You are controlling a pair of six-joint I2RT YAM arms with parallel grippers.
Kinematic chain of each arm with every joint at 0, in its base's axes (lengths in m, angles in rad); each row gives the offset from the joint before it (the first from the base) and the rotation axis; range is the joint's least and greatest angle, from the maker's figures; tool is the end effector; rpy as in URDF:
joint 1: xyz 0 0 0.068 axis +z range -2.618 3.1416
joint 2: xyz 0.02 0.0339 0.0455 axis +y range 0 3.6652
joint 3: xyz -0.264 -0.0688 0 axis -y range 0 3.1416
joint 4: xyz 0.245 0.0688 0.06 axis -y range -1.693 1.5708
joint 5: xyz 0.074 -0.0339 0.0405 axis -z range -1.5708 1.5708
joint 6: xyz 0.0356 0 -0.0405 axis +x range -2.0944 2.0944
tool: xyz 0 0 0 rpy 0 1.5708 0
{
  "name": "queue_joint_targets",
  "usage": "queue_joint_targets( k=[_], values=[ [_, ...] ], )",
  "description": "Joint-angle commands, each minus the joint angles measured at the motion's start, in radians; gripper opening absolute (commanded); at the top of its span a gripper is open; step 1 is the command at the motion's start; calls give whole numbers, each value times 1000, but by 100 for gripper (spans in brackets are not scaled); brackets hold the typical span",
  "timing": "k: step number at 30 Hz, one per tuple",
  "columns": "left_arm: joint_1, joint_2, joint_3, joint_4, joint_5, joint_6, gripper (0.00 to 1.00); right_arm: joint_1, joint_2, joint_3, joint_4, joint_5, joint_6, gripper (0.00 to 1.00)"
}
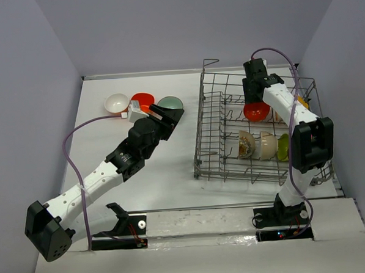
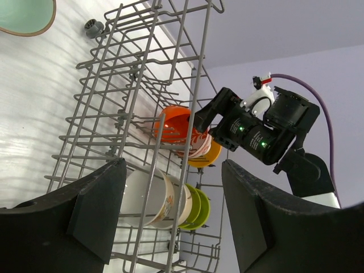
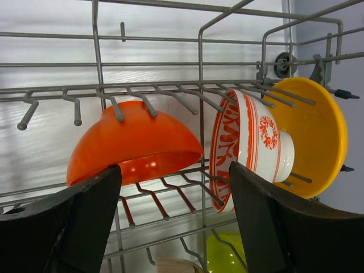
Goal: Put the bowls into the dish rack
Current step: Pick up the bowl from the dish rack.
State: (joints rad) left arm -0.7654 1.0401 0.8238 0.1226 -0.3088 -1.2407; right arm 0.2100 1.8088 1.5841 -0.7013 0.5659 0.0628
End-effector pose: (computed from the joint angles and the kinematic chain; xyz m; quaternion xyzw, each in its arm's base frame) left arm 0.1849 -0.1626 0.3371 -0.2726 0.6857 -0.4997 0.4536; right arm 0.3922 0.0641 0.2908 0.0212 0.9148 -0.2210 0.3374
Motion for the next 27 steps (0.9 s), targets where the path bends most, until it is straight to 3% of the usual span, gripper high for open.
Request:
queue_joint_targets(
  k=[1,15,22,26,27],
  values=[
    [5,8,20,37,3,21,76,0,15,66,40,40,-17,84],
    [17,3,18,37,13,29,76,0,133,105,69,-24,-38,84],
    [18,1,17,34,14,27,76,-18,119,80,92,-99,-34,77],
    [18,-3,12,32,11,26,76,-18,100,57,97,-175,-15,54],
    [17,-9,11,31,11,26,76,-27,77,41,95,-194,-11,29]
  ],
)
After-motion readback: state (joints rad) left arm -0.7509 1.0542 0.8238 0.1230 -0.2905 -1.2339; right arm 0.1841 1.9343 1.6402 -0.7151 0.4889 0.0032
